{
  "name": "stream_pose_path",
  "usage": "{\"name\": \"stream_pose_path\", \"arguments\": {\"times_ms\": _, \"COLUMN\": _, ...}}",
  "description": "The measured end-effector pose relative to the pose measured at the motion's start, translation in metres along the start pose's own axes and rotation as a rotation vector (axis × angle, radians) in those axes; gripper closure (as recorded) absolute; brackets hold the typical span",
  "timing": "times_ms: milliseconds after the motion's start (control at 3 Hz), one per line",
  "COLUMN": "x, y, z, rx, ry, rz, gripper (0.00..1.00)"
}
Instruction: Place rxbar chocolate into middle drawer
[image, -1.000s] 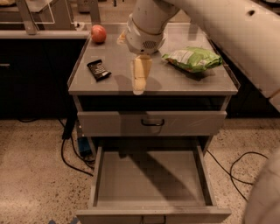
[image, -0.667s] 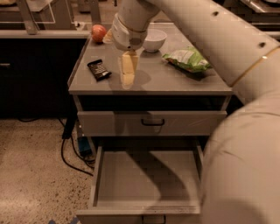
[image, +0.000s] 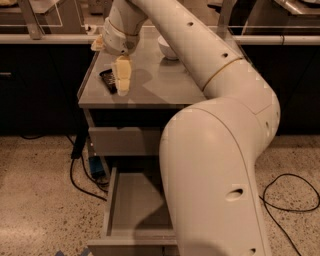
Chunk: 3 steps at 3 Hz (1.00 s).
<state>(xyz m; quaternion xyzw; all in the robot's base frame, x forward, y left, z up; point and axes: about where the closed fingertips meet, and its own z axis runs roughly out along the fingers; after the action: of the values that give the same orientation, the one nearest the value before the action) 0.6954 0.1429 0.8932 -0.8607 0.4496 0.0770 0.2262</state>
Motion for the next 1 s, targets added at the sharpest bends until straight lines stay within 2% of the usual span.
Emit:
{"name": "stream_pose_path", "arguments": {"times_ms": 667, "x": -0.001, "y": -0.006, "z": 0.009, "rx": -0.019, "ry": -0.011, "rz": 0.006, "gripper": 0.00}}
{"name": "stream_pose_path", "arguments": {"times_ms": 1000, "x": 0.006, "y": -0.014, "z": 0.017, "rx": -0.037, "ry": -0.002, "rz": 0.034, "gripper": 0.00}}
